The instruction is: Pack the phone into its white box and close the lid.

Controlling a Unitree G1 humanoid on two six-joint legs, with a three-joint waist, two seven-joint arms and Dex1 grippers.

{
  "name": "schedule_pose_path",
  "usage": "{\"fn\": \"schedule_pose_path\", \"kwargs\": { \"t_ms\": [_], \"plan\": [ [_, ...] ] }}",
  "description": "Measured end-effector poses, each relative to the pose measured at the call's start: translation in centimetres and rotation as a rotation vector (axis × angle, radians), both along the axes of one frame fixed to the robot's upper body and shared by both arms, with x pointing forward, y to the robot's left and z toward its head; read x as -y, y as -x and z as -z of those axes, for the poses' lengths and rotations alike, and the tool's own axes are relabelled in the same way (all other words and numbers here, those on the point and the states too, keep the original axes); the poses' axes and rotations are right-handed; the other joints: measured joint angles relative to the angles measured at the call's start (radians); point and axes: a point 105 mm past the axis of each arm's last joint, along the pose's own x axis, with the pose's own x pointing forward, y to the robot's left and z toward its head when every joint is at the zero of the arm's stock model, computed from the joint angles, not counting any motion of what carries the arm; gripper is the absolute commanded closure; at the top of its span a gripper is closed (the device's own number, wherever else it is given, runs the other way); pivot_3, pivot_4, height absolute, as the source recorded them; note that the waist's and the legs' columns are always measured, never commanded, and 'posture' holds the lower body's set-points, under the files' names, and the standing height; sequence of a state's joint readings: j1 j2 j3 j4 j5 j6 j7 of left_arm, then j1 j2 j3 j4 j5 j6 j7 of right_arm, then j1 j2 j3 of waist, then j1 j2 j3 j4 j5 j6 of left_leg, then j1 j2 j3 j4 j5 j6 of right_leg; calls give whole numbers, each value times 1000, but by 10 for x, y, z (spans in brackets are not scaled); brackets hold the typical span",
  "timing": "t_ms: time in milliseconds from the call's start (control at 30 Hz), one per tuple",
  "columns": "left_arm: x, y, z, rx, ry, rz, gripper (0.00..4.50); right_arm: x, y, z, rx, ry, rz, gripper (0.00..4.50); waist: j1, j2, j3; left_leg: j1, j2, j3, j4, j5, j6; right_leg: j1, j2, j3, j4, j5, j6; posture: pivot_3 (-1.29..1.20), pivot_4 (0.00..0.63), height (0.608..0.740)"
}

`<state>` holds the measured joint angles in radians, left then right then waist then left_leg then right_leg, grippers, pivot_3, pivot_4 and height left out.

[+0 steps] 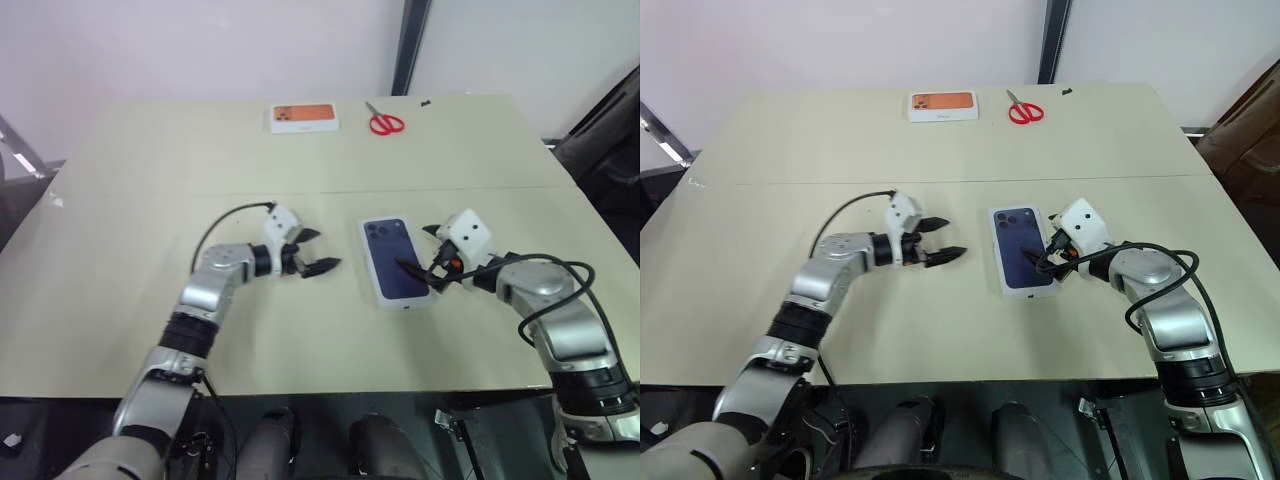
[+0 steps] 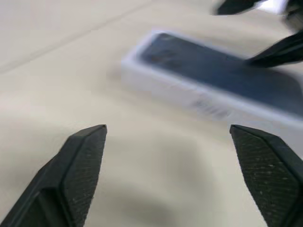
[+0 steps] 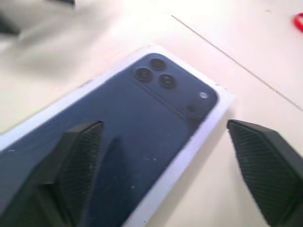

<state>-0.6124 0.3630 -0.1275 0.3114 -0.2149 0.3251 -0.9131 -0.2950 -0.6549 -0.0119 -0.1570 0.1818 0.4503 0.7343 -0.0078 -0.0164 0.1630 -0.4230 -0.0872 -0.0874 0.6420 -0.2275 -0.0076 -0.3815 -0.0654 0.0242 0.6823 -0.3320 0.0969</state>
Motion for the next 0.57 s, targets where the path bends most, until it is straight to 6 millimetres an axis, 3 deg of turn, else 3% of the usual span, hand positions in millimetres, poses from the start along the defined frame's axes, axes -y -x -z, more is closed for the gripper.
{"fn": "schedule_pose_path", "kwargs": {
  "t_ms": [167,267,433,567],
  "plan": [
    [-25,8,-12,26,32,-49,0,-7,7,-3,7,-34,-64,49,-3,0,0,-3,0,0,1,0,0,-3,0,0,1,0,0,0,150,734],
    [-41,28,-9,19,62,-27,0,-6,20,2,-22,-36,-110,49,-4,0,0,-3,0,0,0,0,0,-4,0,1,1,0,0,0,150,734],
    [-69,49,9,-66,66,-78,0,12,35,2,-61,-38,-111,49,-1,1,0,-3,0,0,0,-3,4,-4,-1,1,1,0,0,0,150,734],
    [-93,58,9,-78,63,-134,0,29,42,-6,-65,-41,-85,49,0,1,0,-3,0,0,0,-3,5,-3,-1,0,1,0,0,0,150,734]
  ]
}}
